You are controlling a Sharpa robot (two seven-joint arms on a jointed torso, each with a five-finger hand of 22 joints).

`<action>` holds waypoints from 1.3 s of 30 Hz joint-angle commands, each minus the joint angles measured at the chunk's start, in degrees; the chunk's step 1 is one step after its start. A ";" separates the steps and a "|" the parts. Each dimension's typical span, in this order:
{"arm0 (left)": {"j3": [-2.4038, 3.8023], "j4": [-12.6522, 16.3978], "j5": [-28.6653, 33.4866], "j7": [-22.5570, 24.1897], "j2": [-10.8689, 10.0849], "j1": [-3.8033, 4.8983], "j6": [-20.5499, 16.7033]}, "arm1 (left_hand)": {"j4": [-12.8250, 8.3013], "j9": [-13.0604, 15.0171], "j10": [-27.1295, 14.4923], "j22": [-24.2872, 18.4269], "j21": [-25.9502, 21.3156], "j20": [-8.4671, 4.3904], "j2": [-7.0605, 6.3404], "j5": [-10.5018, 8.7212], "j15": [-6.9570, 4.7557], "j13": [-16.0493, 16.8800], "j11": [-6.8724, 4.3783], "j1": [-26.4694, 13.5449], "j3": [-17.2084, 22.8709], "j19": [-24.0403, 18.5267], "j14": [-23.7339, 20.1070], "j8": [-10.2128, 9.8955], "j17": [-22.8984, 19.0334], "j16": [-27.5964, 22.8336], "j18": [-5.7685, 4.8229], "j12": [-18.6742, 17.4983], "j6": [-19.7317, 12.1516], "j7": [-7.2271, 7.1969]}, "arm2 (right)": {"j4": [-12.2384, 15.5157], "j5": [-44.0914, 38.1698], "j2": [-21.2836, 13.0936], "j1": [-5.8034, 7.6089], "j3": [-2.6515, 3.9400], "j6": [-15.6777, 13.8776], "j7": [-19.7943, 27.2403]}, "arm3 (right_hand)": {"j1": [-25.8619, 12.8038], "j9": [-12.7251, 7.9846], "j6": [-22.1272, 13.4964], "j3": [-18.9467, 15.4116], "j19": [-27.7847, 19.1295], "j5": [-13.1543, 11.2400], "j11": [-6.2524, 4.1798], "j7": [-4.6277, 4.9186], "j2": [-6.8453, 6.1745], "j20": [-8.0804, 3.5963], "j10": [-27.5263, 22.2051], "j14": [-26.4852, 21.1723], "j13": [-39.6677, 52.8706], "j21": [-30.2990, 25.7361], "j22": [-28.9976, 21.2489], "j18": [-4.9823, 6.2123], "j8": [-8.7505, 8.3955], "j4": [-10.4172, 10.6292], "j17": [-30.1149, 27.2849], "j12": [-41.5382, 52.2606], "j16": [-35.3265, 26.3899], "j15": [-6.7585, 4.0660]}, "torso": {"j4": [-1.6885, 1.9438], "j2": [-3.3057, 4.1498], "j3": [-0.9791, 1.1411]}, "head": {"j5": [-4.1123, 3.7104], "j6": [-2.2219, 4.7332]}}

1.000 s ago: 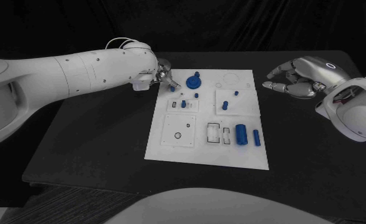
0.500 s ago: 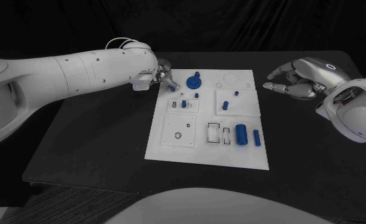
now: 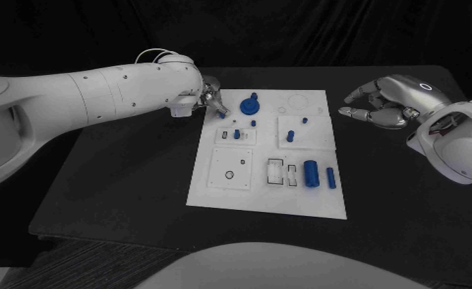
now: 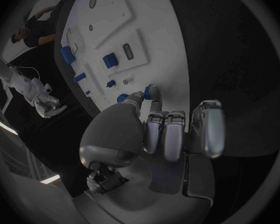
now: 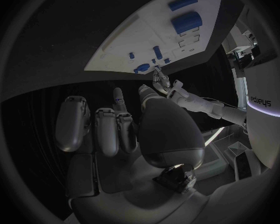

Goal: Assemble the parts on the task board

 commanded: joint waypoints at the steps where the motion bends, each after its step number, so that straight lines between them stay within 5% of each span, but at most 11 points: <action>1: 0.04 0.12 0.10 0.83 0.02 -0.09 -0.09 | -0.45 0.17 6.11 10.43 -0.21 -0.48 -0.28 -0.44 -0.38 15.08 -0.51 1.18 1.63 0.01 6.06 0.21 15.09 0.15 0.89 0.20 -0.48 -0.10 | -0.01 -0.12 0.03 -0.16 0.04 0.24 -1.05 | 0.14 -0.08 0.20 -0.18 -0.01 0.32 -0.02 -0.08 0.56 0.14 6.00 4.10 15.08 -0.33 9.54 0.13 -0.09 -0.09 5.97 0.20 -0.36 0.07 | -0.02 0.02 -0.01 | -0.06 -0.01; 17: 0.04 0.20 0.10 1.28 -0.04 -0.14 -0.46 | -2.77 -0.41 6.11 10.91 -0.38 -0.56 -4.35 -0.39 -0.40 15.08 -0.46 0.59 13.35 0.32 6.06 -0.91 15.09 0.15 0.84 0.20 -0.55 0.07 | -0.12 -0.12 0.16 -0.21 0.04 0.03 -1.17 | 0.23 -0.11 0.22 -0.12 -0.13 0.38 -0.02 -0.10 0.68 0.12 6.00 4.04 15.08 -0.72 9.43 0.20 -0.09 -0.11 5.68 0.20 -0.57 0.06 | 0.00 -0.01 0.07 | -0.02 -0.01; 30: 0.04 0.92 2.56 1.17 -0.87 -0.18 -2.63 | -4.14 -0.65 6.11 11.14 -0.18 -0.60 -5.51 -0.40 -0.46 15.08 -0.51 -0.37 17.60 0.65 6.06 -1.07 15.09 0.15 0.76 0.20 -0.05 0.04 | -0.24 -0.12 0.21 -0.35 0.04 -0.25 -1.16 | 0.34 -0.13 0.23 -0.05 -0.21 0.45 -0.02 -0.11 0.79 0.10 6.00 4.00 15.08 -0.96 9.36 0.25 -0.10 -0.15 5.50 0.20 -0.70 0.06 | -0.01 -0.12 0.05 | 0.20 -0.01; 39: 0.05 4.25 5.74 -0.14 -3.63 -0.11 -5.69 | -4.51 -0.60 6.11 11.20 -0.09 -0.63 -5.99 -0.11 -0.50 15.08 -0.54 -0.76 18.62 0.78 6.06 -0.96 15.09 0.15 0.73 0.20 0.23 0.03 | -0.15 -0.12 0.08 -0.38 0.04 -0.19 -1.36 | 0.46 -0.15 0.20 -0.01 -0.31 0.50 -0.04 -0.10 0.81 0.09 6.00 3.92 15.08 -1.27 9.27 0.31 -0.13 -0.20 5.13 0.20 -0.96 0.05 | 0.02 -0.08 0.06 | 0.09 -0.01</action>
